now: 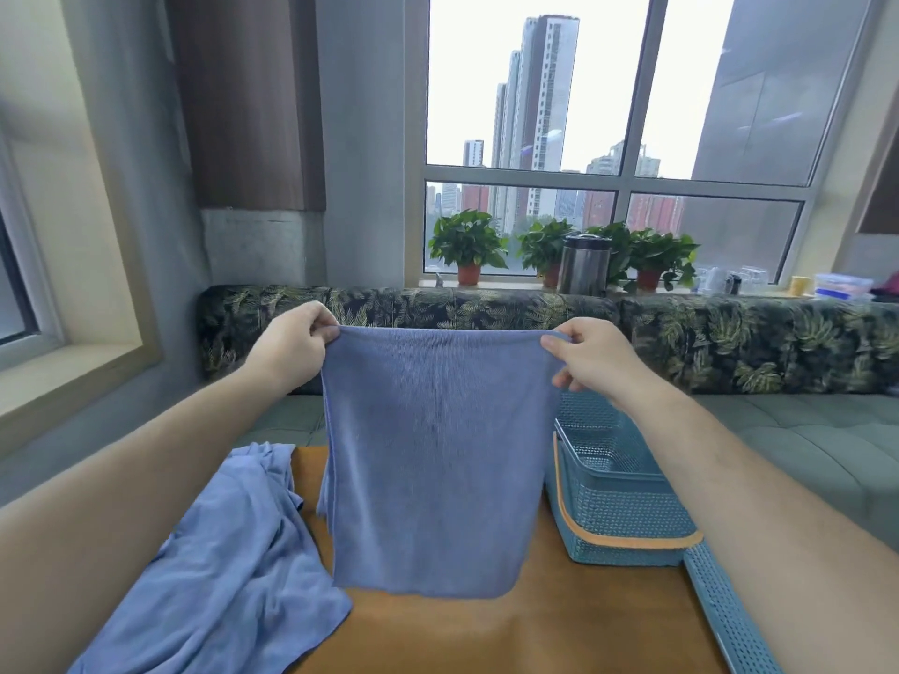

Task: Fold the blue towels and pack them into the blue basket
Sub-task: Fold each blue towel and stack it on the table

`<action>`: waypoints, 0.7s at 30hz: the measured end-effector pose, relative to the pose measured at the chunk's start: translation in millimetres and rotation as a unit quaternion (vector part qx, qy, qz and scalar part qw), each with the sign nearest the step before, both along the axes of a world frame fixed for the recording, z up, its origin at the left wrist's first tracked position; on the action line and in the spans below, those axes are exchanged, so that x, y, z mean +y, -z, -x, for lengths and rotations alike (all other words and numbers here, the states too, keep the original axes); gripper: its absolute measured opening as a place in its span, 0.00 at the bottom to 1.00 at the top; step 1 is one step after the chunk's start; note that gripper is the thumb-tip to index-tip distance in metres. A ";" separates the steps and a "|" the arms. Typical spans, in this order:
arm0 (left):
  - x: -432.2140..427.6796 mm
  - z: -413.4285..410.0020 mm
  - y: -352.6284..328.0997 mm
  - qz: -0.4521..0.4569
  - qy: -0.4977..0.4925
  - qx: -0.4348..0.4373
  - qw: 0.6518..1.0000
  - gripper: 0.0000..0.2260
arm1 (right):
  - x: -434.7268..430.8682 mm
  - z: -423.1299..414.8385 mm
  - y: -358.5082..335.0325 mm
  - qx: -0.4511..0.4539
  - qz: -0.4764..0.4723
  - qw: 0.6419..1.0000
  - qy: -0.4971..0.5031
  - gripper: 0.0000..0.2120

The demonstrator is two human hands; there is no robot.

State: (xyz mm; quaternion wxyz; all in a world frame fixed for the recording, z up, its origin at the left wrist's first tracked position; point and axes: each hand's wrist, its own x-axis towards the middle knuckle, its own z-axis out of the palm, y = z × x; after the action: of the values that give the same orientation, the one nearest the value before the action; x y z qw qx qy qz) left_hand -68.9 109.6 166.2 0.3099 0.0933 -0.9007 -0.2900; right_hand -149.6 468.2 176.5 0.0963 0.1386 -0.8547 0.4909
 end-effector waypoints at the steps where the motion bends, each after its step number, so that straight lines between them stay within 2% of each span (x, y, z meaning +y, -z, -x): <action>1: -0.6 9.3 -3.2 -0.024 0.004 -0.006 1.000 0.05 | -3.7 7.3 -0.5 -0.015 0.034 0.999 -0.010 0.05; 3: -0.1 22.3 -8.7 -0.088 0.019 -0.002 0.996 0.05 | -8.8 19.5 -1.9 -0.021 0.077 0.997 -0.021 0.02; 8: 3.4 22.2 -2.3 -0.189 0.051 0.032 0.980 0.06 | -6.8 26.4 5.7 0.010 0.088 0.996 -0.020 0.04; 14: 14.2 -18.8 69.4 -0.202 0.069 -0.007 0.977 0.07 | 12.6 -5.4 66.3 -0.010 0.031 0.999 -0.024 0.03; 18: 30.2 -50.3 147.1 -0.191 0.044 -0.062 0.979 0.06 | 28.0 -32.9 146.1 -0.081 0.027 0.995 -0.054 0.03; 21: 39.6 -74.4 209.3 -0.186 0.040 -0.103 0.976 0.04 | 38.2 -55.9 212.1 -0.128 0.029 0.990 -0.041 0.04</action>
State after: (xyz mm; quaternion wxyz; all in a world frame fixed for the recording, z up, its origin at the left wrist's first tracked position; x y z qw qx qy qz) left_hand 5.5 149.1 -43.1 0.1814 0.1427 -0.8612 -0.4530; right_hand -93.7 506.5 -35.6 -0.0306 0.1070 -0.8390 0.5326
